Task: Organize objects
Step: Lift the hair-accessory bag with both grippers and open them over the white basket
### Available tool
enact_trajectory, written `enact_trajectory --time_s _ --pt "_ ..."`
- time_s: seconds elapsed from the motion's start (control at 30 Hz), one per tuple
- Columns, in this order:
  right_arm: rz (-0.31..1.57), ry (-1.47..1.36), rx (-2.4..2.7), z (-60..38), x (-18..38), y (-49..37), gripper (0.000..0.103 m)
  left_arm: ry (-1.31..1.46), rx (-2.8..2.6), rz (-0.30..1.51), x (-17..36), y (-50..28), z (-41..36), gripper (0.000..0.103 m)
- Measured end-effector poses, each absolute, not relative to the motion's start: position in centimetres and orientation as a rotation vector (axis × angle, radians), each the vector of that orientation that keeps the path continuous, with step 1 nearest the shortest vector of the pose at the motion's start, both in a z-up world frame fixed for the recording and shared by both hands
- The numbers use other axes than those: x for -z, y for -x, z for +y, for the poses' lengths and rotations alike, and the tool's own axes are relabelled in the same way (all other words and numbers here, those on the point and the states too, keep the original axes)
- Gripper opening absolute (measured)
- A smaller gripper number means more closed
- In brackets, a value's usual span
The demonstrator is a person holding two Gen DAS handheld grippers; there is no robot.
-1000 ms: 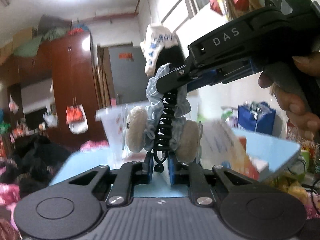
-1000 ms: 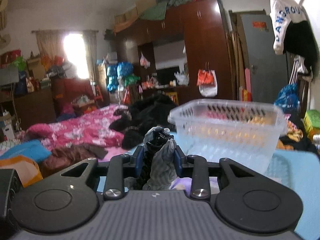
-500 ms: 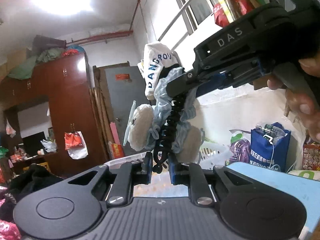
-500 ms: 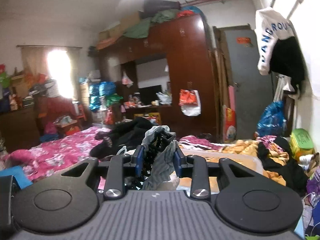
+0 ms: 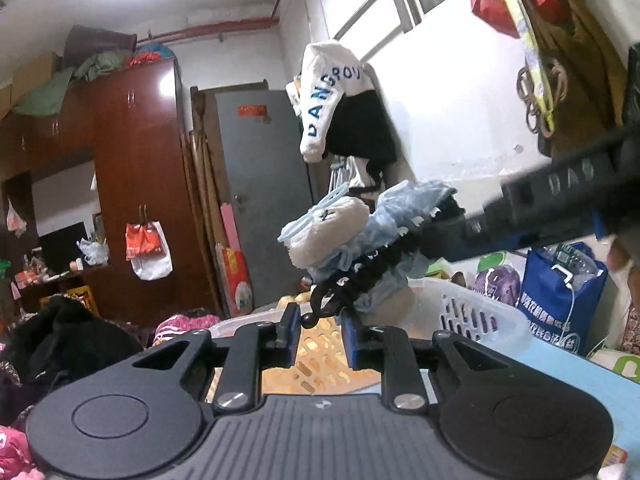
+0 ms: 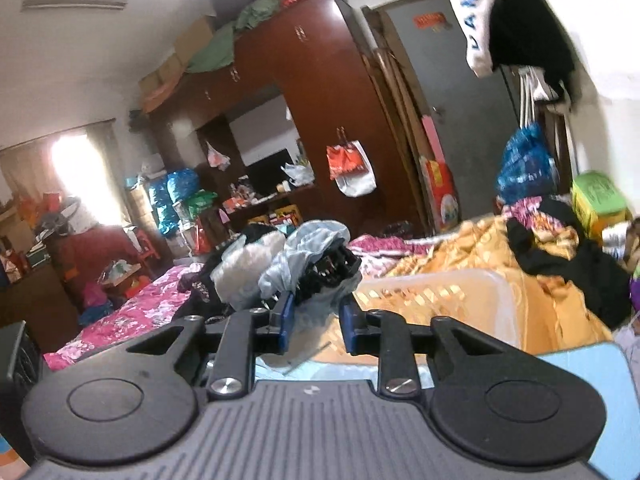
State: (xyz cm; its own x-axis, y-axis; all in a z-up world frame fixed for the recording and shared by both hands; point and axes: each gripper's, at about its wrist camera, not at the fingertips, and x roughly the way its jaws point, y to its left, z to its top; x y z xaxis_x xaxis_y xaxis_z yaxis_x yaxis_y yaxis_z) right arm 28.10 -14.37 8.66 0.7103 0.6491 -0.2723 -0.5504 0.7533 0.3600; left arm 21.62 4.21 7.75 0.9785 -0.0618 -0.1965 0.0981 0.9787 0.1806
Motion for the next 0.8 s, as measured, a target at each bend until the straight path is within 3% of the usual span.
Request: enact_trajectory --time_s 0.4,0.43,0.5,0.57,0.63,0.8 --pt "0.514 -0.23 -0.573 -14.4 -5.7 -31.0 0.016 -0.233 0.029 0.288 -7.2 -24.6 4.6 0.023" --pt "0.522 -0.226 -0.576 -14.5 -5.8 -30.8 0.02 -0.219 0.036 0.285 -7.3 -24.2 4.8 0.026" --pt "0.501 -0.214 -0.561 -14.8 -6.4 -29.7 0.037 -0.194 0.054 0.259 -7.4 -22.9 5.1 0.044" --pt "0.453 -0.217 -0.544 -15.6 -7.2 -27.7 0.081 -0.168 0.064 0.205 -7.7 -20.7 5.5 0.075" --pt "0.374 -0.222 -0.537 -16.9 -8.0 -25.1 0.103 -0.159 0.061 0.172 -7.8 -18.2 5.6 0.08" --pt "0.343 -0.219 -0.585 -21.1 -6.2 -18.1 0.103 -0.117 0.071 0.165 -5.7 -10.7 5.4 0.086"
